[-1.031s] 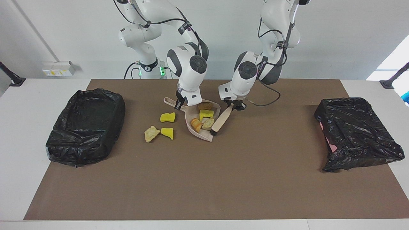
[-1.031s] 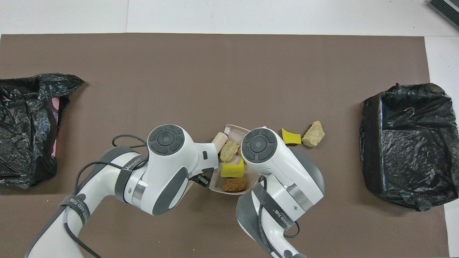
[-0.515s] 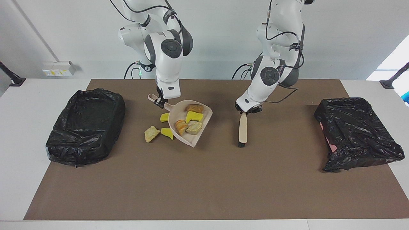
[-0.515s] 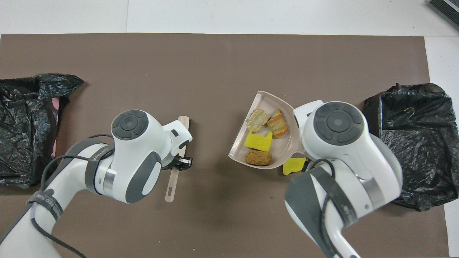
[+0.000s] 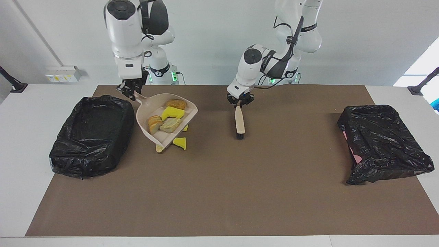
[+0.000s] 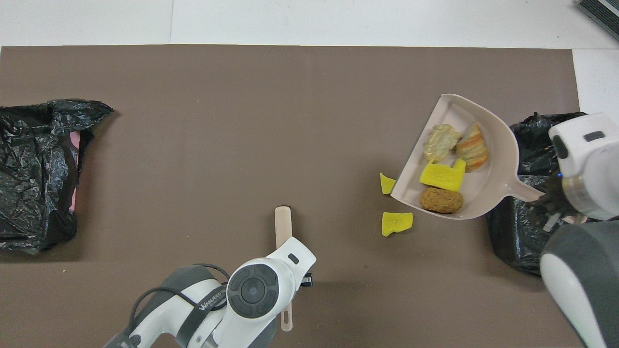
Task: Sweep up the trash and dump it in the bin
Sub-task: 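Carry the loaded dustpan with the right gripper to the nearby trash bag, then tip the dustpan over the bag while the left gripper drops the brush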
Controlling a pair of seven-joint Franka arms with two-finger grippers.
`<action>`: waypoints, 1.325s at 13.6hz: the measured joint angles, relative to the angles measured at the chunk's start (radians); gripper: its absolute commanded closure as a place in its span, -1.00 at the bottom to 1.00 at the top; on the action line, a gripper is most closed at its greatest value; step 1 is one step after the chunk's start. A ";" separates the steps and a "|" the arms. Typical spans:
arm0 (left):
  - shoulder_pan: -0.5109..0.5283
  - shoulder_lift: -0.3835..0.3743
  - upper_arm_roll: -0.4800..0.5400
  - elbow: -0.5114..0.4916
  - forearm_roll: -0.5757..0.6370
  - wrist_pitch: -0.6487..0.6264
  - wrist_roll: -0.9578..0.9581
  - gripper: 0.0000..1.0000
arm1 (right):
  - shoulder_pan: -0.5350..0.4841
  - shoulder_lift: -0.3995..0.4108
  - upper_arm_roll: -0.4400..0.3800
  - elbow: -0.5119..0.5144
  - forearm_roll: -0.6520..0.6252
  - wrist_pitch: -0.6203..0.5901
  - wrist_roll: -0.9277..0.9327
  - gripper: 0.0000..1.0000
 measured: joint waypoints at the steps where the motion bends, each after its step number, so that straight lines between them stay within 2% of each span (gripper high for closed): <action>1: -0.027 -0.019 0.000 -0.015 0.000 -0.002 -0.043 1.00 | -0.067 -0.002 -0.001 0.000 -0.003 0.000 -0.068 1.00; 4: -0.096 -0.058 -0.001 -0.073 0.000 -0.005 -0.112 1.00 | -0.274 -0.001 -0.004 -0.002 -0.047 0.012 -0.278 1.00; 7: -0.101 -0.075 -0.001 -0.101 0.000 -0.004 -0.121 1.00 | -0.446 0.001 -0.006 -0.008 -0.156 0.092 -0.506 1.00; 8: -0.101 -0.076 0.000 -0.102 0.000 -0.004 -0.128 0.48 | -0.491 0.008 -0.006 -0.026 -0.187 0.145 -0.567 1.00; 9: -0.101 -0.076 0.002 -0.102 0.000 -0.004 -0.139 -0.76 | -0.518 0.018 -0.007 -0.047 -0.218 0.191 -0.604 1.00; 10: -0.099 -0.075 0.006 -0.102 0.000 -0.004 -0.151 -1.00 | -0.527 0.027 -0.007 -0.070 -0.272 0.227 -0.619 1.00; 14: -0.022 -0.070 0.022 -0.062 0.000 -0.014 -0.171 -1.00 | -0.506 0.043 0.008 -0.172 -0.487 0.389 -0.619 1.00; 18: 0.140 -0.041 0.028 0.053 0.002 -0.050 -0.099 -1.00 | -0.456 0.035 0.012 -0.201 -0.619 0.455 -0.619 1.00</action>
